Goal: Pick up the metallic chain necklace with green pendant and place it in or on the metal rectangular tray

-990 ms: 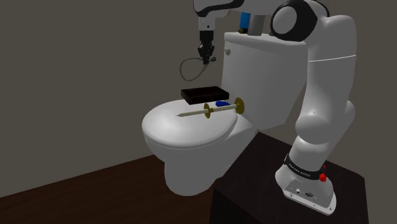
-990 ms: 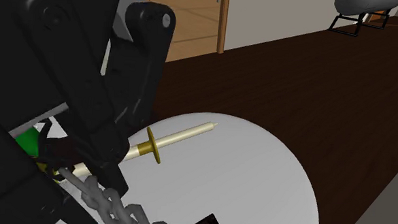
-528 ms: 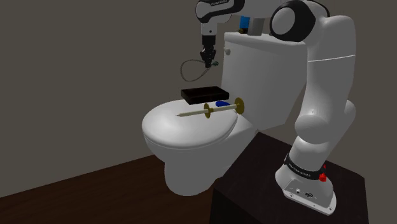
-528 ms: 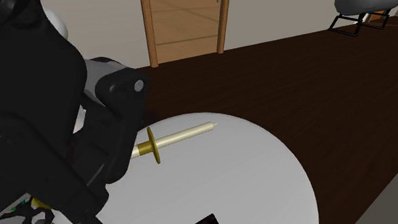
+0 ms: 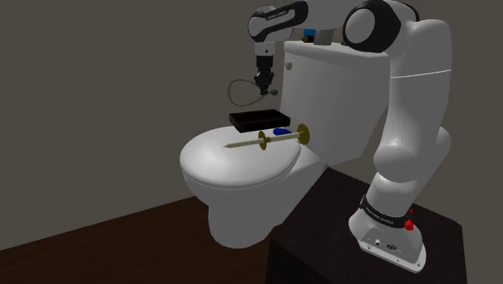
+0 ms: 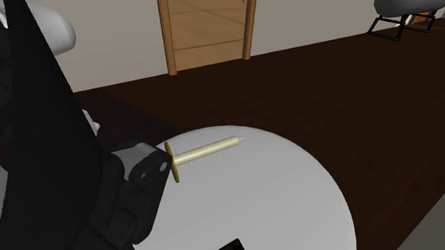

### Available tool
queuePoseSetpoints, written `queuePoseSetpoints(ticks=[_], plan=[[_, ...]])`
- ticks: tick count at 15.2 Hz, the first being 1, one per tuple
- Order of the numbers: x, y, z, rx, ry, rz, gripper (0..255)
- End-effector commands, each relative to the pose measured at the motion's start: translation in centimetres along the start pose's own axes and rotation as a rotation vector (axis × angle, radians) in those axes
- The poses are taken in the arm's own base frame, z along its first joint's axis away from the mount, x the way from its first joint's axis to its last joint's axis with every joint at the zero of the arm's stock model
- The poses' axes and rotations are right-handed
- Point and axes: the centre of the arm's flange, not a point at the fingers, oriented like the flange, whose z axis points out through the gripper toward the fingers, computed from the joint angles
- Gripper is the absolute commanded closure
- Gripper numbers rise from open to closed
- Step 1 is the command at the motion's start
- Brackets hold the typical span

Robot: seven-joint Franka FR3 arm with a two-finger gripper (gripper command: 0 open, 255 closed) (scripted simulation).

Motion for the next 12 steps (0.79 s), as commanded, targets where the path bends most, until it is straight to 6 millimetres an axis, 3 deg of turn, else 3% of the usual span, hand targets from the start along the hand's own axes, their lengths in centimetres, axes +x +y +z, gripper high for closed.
queuePoseSetpoints(ticks=[1,6,12], plan=[[0.3,-0.3,1.0,0.000,0.009,-0.005,255],[0.5,-0.2,3.7,0.000,0.009,-0.005,255],[0.5,-0.2,3.7,0.000,0.009,-0.005,255]])
